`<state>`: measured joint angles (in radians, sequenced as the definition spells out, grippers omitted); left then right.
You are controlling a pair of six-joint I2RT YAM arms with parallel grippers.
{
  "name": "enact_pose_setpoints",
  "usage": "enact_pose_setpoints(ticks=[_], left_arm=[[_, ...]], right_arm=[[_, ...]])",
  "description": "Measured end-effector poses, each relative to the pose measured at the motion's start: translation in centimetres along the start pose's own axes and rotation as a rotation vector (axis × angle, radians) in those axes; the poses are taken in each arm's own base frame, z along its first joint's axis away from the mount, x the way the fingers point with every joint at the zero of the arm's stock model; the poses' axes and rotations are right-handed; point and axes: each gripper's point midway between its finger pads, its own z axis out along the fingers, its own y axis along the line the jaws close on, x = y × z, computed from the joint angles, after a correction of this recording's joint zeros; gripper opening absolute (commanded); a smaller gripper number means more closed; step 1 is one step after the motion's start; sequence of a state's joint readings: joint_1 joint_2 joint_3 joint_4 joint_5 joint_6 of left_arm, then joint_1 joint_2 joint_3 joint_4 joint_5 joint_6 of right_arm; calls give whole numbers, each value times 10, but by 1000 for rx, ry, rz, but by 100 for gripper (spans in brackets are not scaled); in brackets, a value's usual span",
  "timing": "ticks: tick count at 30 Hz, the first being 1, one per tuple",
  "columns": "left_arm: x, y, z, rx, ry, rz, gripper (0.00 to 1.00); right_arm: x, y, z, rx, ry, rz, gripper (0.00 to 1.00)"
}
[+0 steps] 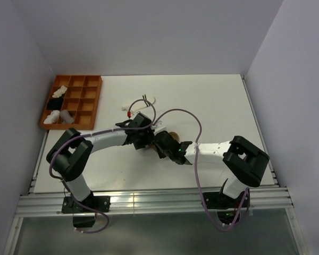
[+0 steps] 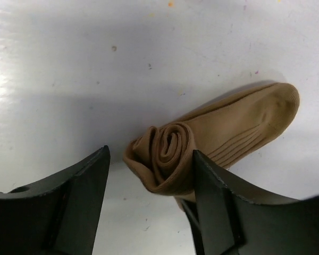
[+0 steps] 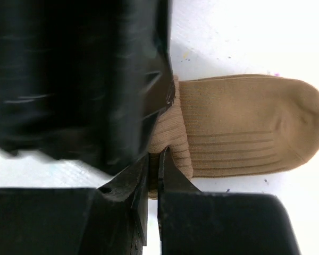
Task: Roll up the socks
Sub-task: Roll the sock at the center of the board.
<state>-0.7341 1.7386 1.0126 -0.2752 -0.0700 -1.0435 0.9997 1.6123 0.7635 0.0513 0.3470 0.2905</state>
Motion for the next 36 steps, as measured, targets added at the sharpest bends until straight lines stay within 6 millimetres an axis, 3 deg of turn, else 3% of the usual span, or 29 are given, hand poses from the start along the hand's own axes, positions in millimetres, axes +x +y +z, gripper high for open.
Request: enact_pose_setpoints(ticks=[10,18,22,30,36], left_arm=[[-17,16,-28,1,-82,-82,82],[-26,24,-49,53,-152,-136,83],[-22,16,-48,105,-152,-129,83],[3,-13,-47,198,-103,-76,80],[11,-12,-32,186,-76,-67,79]], right_arm=[[-1,-6,-2,-283,51,216,0],[4,-10,-9,-517,82,425,0],[7,-14,-10,-630,103,557,0],[13,-21,-12,-774,153,744,0],[15,-21,-12,-805,181,780,0]])
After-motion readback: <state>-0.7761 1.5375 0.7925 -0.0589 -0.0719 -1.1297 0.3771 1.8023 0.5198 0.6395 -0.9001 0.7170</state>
